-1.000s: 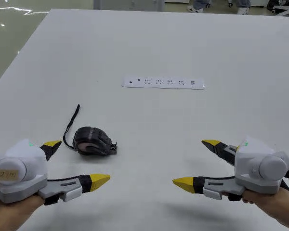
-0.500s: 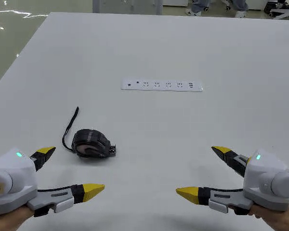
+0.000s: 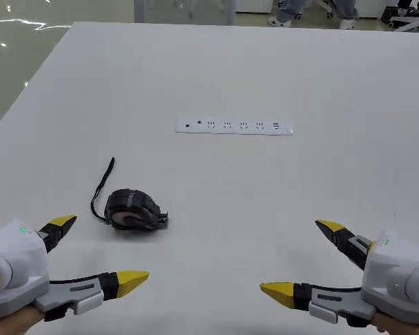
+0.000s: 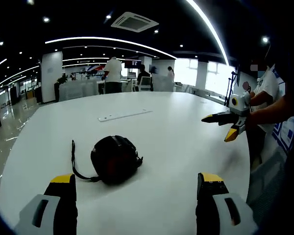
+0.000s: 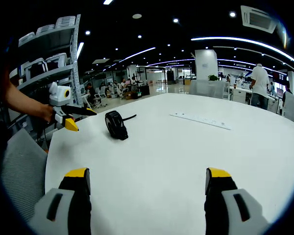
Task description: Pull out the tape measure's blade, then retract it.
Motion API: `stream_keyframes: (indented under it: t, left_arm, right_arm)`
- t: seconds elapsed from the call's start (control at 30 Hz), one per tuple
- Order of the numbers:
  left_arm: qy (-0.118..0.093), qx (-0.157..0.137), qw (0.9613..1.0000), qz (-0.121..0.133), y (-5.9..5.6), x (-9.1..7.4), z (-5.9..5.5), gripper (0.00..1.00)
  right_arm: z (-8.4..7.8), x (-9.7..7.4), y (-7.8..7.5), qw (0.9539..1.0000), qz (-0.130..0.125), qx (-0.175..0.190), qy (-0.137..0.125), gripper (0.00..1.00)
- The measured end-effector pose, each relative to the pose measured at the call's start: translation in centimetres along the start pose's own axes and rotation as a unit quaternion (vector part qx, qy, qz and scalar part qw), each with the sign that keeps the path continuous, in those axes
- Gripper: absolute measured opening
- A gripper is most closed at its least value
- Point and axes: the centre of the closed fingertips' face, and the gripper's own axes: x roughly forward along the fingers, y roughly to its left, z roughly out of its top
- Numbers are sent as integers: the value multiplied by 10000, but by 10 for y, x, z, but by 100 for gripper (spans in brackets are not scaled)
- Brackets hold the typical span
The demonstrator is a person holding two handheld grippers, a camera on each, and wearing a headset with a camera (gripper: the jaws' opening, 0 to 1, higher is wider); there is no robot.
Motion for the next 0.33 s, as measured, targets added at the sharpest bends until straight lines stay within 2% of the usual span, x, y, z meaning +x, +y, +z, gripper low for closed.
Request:
stream_keyframes:
  t: [0.33]
  left_arm:
    - [-125, 106, 9999, -17, -1, -5, 1, 100]
  right_arm:
    - [1, -4, -1, 10000, -64, -61, -41, 100]
